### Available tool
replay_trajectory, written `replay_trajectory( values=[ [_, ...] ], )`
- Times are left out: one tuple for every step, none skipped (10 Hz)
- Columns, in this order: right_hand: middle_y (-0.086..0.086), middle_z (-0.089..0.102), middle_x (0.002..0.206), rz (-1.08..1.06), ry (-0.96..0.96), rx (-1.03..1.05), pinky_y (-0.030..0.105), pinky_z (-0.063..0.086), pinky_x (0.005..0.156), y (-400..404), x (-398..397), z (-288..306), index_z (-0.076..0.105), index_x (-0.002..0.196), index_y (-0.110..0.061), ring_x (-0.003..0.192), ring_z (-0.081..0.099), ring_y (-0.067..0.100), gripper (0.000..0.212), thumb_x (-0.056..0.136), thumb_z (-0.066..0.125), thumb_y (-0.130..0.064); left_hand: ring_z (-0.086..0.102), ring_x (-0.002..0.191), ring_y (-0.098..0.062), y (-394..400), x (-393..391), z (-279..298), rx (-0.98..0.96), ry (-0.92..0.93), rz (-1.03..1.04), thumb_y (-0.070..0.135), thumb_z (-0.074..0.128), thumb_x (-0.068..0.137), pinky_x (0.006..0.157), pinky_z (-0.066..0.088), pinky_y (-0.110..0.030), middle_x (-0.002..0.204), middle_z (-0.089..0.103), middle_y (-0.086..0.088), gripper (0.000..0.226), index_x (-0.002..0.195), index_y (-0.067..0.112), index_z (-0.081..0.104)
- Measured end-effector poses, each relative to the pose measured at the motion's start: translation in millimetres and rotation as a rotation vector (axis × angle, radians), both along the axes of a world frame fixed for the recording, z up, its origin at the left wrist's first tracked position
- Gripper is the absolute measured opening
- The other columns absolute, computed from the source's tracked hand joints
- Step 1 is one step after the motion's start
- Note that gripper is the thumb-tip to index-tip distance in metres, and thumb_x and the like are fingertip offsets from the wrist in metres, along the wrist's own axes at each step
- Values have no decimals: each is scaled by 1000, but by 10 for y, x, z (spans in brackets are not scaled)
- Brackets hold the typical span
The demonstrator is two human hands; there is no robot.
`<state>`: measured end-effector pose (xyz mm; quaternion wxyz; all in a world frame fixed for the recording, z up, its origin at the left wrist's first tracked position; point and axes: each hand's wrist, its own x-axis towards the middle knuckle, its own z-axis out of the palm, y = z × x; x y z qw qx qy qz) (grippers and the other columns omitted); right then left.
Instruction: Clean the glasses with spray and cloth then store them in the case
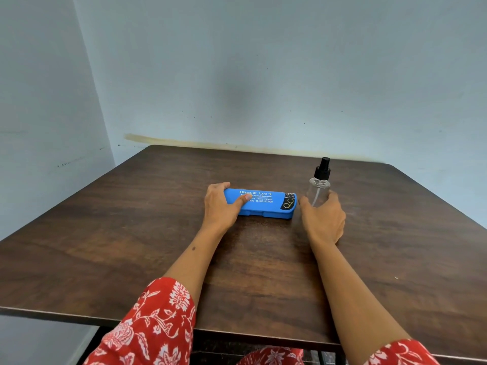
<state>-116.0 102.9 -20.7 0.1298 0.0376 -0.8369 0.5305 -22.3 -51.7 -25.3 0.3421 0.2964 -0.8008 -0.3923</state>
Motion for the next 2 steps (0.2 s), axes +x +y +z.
replay_trajectory(
  values=[
    [10, 62, 119, 15, -4, -14, 41, 44, 90, 5, 24, 21, 47, 132, -13, 110, 56, 30, 60, 79, 67, -34, 41, 126, -20, 24, 35, 30, 4, -8, -7, 37, 68, 83, 102, 34, -28, 136, 42, -8, 65, 135, 8, 44],
    [8, 55, 129, -1, 25, -107, 41, 41, 94, 4, 62, 37, 41, 137, -15, 118, 51, 27, 72, 74, 70, -37, 37, 129, -18, 57, 62, 34, -9, 42, 18, 40, 66, 84, 103, 30, -25, 140, 36, -6, 68, 138, 9, 38]
  ],
)
